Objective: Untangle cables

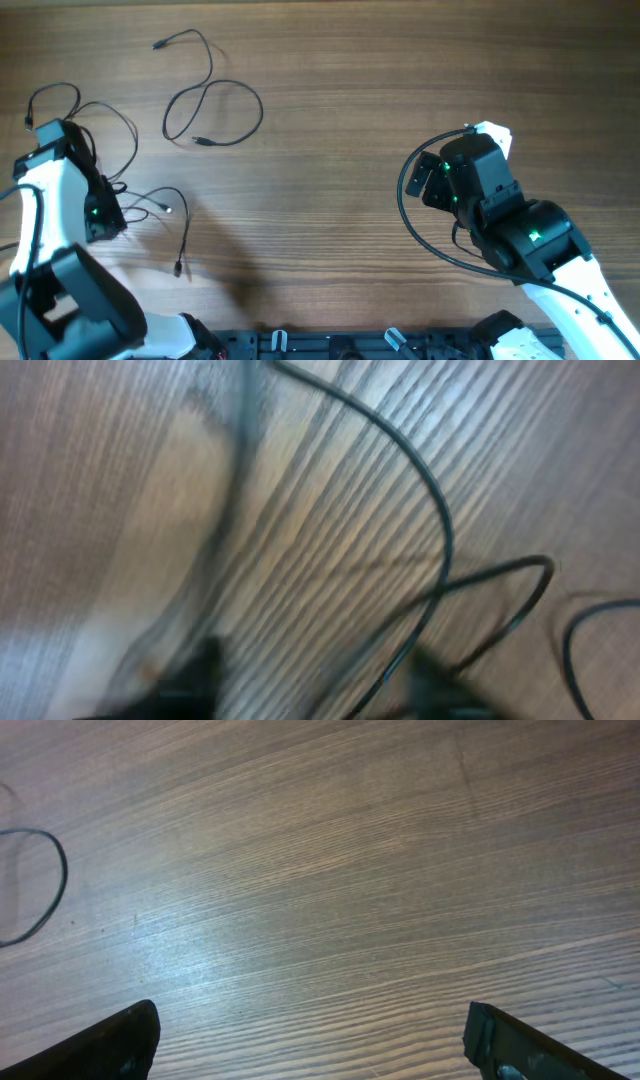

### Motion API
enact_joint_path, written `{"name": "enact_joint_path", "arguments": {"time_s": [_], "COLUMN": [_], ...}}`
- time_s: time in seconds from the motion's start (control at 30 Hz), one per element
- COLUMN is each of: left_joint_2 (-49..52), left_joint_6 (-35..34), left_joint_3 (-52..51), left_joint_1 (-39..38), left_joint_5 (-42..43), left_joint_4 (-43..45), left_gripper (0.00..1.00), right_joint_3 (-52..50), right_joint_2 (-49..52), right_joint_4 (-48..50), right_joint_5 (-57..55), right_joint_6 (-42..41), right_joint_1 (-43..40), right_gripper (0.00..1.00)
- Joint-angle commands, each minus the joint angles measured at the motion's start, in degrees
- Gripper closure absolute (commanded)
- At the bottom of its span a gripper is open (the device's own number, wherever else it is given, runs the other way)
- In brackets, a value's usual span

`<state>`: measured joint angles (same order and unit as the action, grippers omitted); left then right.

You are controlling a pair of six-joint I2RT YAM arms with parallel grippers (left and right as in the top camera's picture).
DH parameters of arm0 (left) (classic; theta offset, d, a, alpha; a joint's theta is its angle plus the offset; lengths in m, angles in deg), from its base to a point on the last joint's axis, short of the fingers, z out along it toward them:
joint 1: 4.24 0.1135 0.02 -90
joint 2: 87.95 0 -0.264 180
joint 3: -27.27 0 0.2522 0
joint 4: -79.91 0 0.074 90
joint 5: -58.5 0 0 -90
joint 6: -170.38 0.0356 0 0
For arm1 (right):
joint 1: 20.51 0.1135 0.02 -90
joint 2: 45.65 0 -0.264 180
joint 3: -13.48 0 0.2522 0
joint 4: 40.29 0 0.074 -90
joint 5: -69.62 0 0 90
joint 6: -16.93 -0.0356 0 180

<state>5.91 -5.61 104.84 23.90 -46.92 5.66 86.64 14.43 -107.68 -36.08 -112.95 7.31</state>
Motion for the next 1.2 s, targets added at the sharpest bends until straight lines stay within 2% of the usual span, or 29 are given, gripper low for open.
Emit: {"name": "enact_joint_path", "arguments": {"time_s": [0.0, 0.1, 0.2, 0.3, 0.37, 0.47, 0.63, 0.9, 1.17], "left_joint_2": [2.27, 1.79, -1.14, -5.25, -9.33, -13.20, -18.10, -20.63, -21.77], "left_joint_6": [-2.93, -0.94, 4.11, 15.37, 29.57, 39.82, 40.68, 41.29, 54.16], "left_joint_3": [-0.28, -0.26, -0.26, -0.26, -0.26, -0.26, -0.26, -0.26, -0.24], "left_joint_1": [0.33, 0.42, 0.35, 0.20, 0.20, -0.35, -3.61, -16.20, -30.93], "left_joint_5": [0.90, 4.35, 11.69, 22.25, 35.80, 45.57, 50.82, 50.31, 49.96], "left_joint_4": [0.11, -0.50, 2.03, 9.42, 19.80, 27.30, 27.98, 28.11, 32.96], "left_gripper": [0.00, 0.00, 0.00, 0.00, 0.00, 0.00, 0.00, 0.00, 0.00], "right_joint_3": [-0.04, -0.04, -0.04, -0.04, -0.04, -0.04, -0.04, -0.04, -0.04], "right_joint_2": [0.22, 0.22, 0.22, 0.22, 0.22, 0.22, 0.26, 0.85, 0.98], "right_joint_4": [0.02, 0.02, 0.04, 0.02, 0.02, 0.04, 0.04, 0.04, 0.04], "right_joint_5": [-0.96, -0.96, -0.96, -0.96, -0.96, -0.96, -0.96, -0.96, -0.96], "right_joint_6": [-0.68, -0.68, -0.68, -0.68, -0.68, -0.68, -0.70, -0.70, -0.70], "right_joint_1": [-0.13, -0.13, -0.13, -0.13, -0.13, -0.13, -0.13, -0.13, -0.13], "right_gripper": [0.00, 0.00, 0.00, 0.00, 0.00, 0.00, 0.00, 0.00, 0.00]}}
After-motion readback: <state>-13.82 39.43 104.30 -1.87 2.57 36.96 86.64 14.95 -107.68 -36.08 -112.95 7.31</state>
